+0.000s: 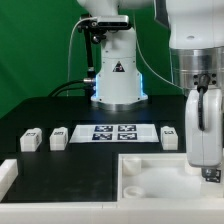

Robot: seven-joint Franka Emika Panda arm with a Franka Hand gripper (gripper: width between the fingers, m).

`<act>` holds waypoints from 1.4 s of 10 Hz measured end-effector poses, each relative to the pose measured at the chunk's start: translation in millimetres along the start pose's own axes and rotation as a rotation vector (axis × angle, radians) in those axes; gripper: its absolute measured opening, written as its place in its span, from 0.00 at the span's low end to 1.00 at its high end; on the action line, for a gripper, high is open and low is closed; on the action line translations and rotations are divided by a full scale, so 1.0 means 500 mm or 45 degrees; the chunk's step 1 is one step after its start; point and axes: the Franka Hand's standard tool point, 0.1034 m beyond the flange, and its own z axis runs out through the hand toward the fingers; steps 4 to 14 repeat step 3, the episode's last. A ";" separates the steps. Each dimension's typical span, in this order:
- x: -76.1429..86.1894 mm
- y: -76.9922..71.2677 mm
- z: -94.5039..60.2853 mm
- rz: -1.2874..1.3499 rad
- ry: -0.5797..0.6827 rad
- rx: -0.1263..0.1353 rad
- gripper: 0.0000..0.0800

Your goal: Assemble one leg

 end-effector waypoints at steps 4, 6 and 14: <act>-0.042 -0.005 -0.062 -0.010 -0.068 0.040 0.81; -0.042 -0.005 -0.062 -0.010 -0.068 0.040 0.81; -0.042 -0.005 -0.062 -0.010 -0.068 0.040 0.81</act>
Offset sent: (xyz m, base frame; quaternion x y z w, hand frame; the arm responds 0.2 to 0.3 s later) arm 0.0000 0.0000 0.0000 0.0000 0.0000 0.0000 1.0000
